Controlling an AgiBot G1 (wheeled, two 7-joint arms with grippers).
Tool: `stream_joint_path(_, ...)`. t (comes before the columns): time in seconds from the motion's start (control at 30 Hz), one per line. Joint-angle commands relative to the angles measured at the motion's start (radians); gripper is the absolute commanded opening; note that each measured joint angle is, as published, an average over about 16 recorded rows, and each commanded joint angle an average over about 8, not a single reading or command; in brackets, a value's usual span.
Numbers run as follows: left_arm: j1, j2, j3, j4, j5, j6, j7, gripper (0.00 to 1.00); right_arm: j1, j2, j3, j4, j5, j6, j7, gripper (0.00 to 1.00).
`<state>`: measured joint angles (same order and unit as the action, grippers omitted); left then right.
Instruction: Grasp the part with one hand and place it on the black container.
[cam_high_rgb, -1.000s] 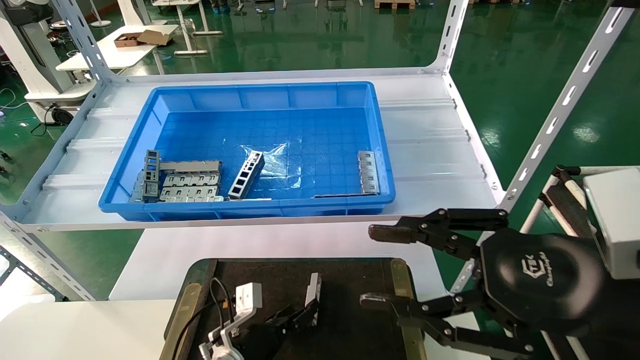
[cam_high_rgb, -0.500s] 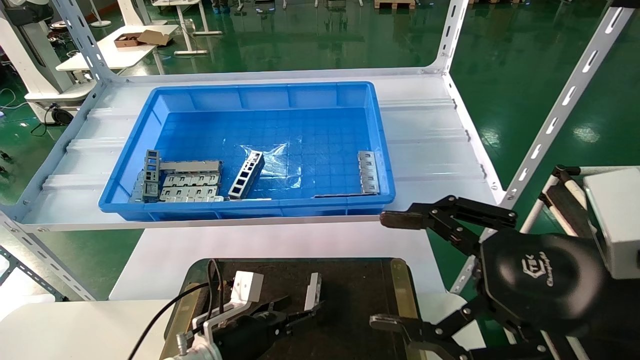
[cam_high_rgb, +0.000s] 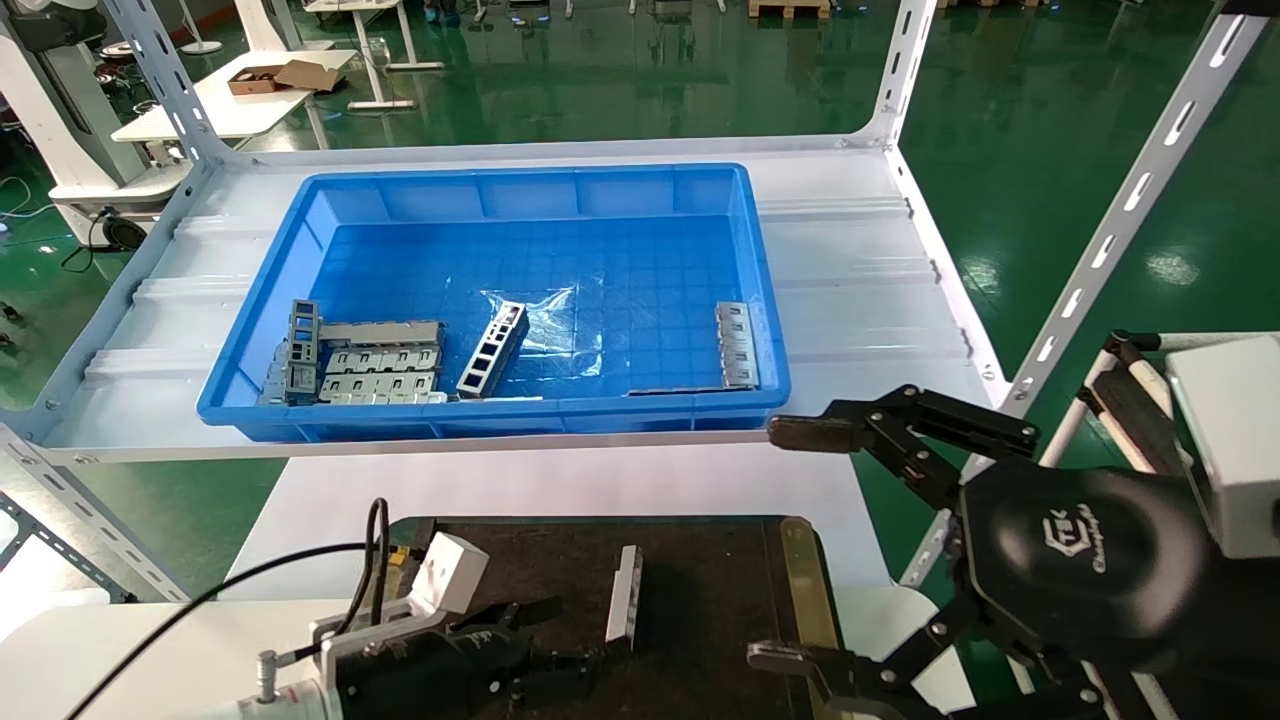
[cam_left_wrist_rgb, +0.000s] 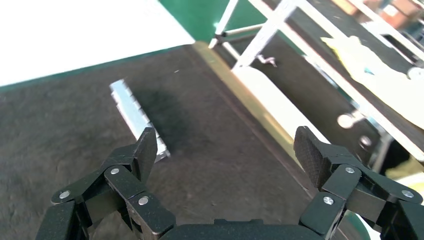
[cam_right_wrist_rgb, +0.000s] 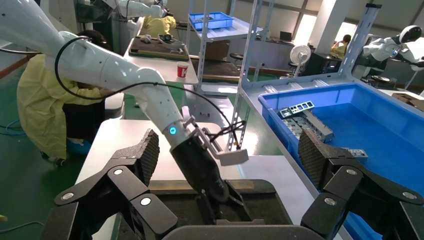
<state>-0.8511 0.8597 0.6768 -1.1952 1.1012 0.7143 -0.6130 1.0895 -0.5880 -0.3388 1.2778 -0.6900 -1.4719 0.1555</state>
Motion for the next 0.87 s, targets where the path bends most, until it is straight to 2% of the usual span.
stream_joint_path(0.03, -0.01, -0.016, -0.021, 0.008, -0.031, 0.059, 0.046, 1.0, 0.0, 0.0, 0.0, 0.0, 0.0, 0.0, 0.0, 1.0)
stream_joint_path(0.47, -0.066, -0.055, -0.08, 0.1, -0.143, 0.328, 0.229, 1.0, 0.0, 0.0, 0.0, 0.0, 0.0, 0.0, 0.0, 1.0)
stream_joint_path(0.87, -0.113, -0.075, -0.095, 0.132, -0.175, 0.436, 0.272, 1.0, 0.0, 0.0, -0.001, 0.0, 0.0, 0.0, 0.0, 1.0)
